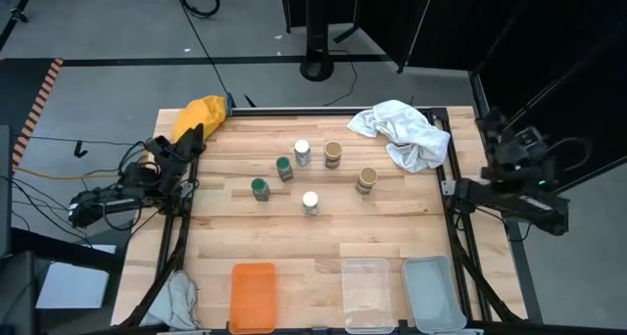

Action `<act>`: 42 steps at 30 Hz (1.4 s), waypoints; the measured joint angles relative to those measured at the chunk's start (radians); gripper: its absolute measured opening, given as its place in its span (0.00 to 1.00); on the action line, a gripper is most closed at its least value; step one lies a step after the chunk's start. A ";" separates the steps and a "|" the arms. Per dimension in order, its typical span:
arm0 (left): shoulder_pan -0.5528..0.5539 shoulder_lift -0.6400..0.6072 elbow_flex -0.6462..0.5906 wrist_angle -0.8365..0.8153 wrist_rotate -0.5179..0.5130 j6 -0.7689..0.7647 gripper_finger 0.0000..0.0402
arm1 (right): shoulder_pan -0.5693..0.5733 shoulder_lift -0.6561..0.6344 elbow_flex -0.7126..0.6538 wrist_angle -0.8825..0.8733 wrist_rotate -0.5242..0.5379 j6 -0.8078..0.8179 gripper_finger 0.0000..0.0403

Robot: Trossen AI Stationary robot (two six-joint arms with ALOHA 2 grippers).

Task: Sort spices by type
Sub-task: Put the bottom brown spice bottle into the gray bin

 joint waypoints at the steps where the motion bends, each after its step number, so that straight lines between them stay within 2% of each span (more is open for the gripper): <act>1: 0.000 0.000 0.008 -0.006 0.008 0.000 0.76 | 0.000 0.007 0.065 -0.127 0.017 -0.042 0.84; 3: 0.000 0.000 0.027 -0.004 0.020 0.000 0.76 | 0.000 0.041 0.200 -0.401 0.050 -0.069 0.84; 6: 0.000 0.000 0.050 -0.003 0.021 0.002 0.76 | 0.000 0.139 0.371 -0.710 0.048 -0.004 0.84; 10: 0.000 0.000 0.059 -0.021 0.023 0.054 0.76 | 0.000 0.298 0.535 -0.933 -0.082 0.086 0.84; 15: 0.000 0.001 0.060 -0.097 0.023 0.014 0.76 | 0.000 0.514 0.628 -1.143 -0.165 0.056 0.84; 25: 0.000 0.001 0.060 -0.129 0.061 0.001 0.76 | 0.071 0.953 0.629 -1.326 -0.373 -0.067 0.84; 35: 0.000 0.001 0.061 -0.172 0.073 0.003 0.76 | 0.086 1.239 0.629 -1.441 -0.206 -0.243 0.87; 39: 0.000 0.001 0.061 -0.202 0.073 0.004 0.76 | 0.086 1.302 0.629 -1.442 -0.124 -0.316 0.88; 42: 0.000 0.001 0.061 -0.208 0.073 0.004 0.76 | 0.086 1.330 0.629 -1.442 -0.105 -0.332 0.90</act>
